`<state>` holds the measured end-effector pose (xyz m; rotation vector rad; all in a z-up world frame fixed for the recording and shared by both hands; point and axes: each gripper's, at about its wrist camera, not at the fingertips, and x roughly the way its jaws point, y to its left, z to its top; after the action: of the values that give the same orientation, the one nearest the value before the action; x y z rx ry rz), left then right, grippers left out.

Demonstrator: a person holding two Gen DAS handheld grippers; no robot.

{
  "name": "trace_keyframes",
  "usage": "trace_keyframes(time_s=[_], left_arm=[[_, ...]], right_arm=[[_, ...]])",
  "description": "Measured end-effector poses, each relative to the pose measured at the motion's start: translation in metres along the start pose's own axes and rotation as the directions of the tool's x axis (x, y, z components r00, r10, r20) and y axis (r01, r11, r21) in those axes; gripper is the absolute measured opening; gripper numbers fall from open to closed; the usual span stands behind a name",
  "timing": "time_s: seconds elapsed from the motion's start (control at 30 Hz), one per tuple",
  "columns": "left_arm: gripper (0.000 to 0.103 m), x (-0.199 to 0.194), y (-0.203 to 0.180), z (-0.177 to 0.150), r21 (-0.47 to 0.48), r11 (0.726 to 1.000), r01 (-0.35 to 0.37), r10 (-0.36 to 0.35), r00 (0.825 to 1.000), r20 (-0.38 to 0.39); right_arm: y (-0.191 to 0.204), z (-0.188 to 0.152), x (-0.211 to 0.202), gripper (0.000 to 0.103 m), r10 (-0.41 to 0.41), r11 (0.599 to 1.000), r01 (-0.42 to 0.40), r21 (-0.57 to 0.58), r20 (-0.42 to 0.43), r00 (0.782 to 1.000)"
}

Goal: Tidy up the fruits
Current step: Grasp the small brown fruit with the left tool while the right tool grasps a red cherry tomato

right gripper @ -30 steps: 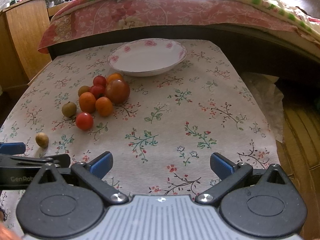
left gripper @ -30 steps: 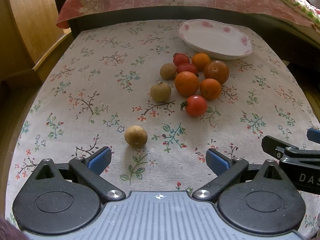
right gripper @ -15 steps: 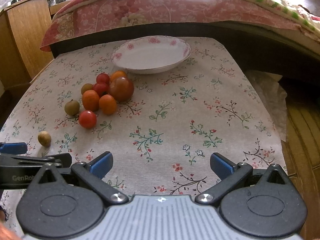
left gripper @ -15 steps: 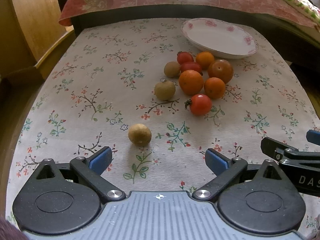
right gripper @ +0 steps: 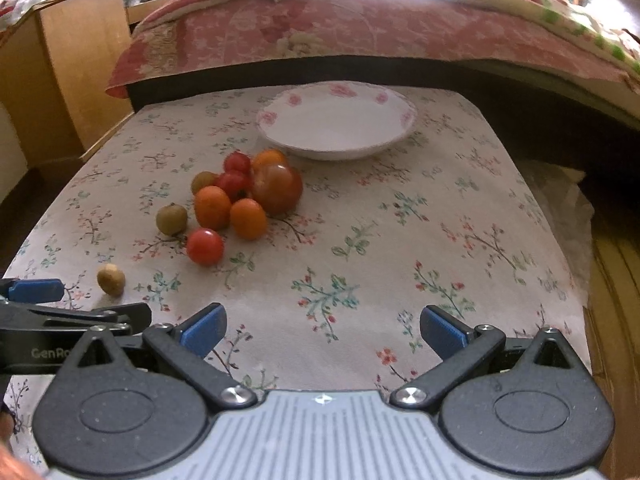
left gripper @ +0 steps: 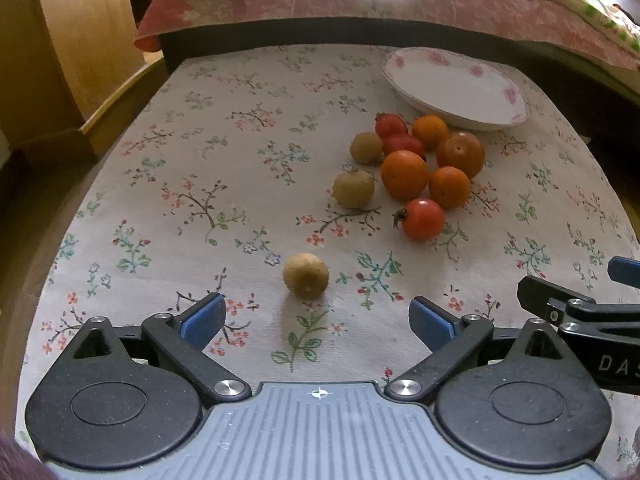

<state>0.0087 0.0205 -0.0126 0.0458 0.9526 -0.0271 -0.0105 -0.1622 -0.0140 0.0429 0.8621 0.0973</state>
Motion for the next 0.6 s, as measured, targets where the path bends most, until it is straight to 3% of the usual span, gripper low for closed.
trace_keyframes(time_s=[0.27,0.37,0.53,0.6], left_arm=[[0.1,-0.003,0.015,0.005,0.007,1.0,-0.03,0.029,0.999,0.044],[0.099,-0.003,0.021,0.005,0.013,0.999,-0.042,0.041,0.998,0.053],[0.089,0.001,0.02,0.004,0.053,0.997,-0.058,0.056,0.997,0.05],[0.088,0.003,0.018,0.004,0.072,0.997,-0.043,0.039,0.998,0.046]], right_arm=[[0.014,0.017,0.009,0.101,0.116,0.991,-0.114,-0.071,0.019,0.993],[0.019,0.022,0.016,0.096,0.167,0.982,-0.165,-0.087,0.011,0.986],[0.031,0.029,0.032,0.072,0.233,0.965,-0.234,-0.122,-0.021,0.972],[0.034,0.032,0.038,0.071,0.253,0.958,-0.255,-0.133,-0.034,0.967]])
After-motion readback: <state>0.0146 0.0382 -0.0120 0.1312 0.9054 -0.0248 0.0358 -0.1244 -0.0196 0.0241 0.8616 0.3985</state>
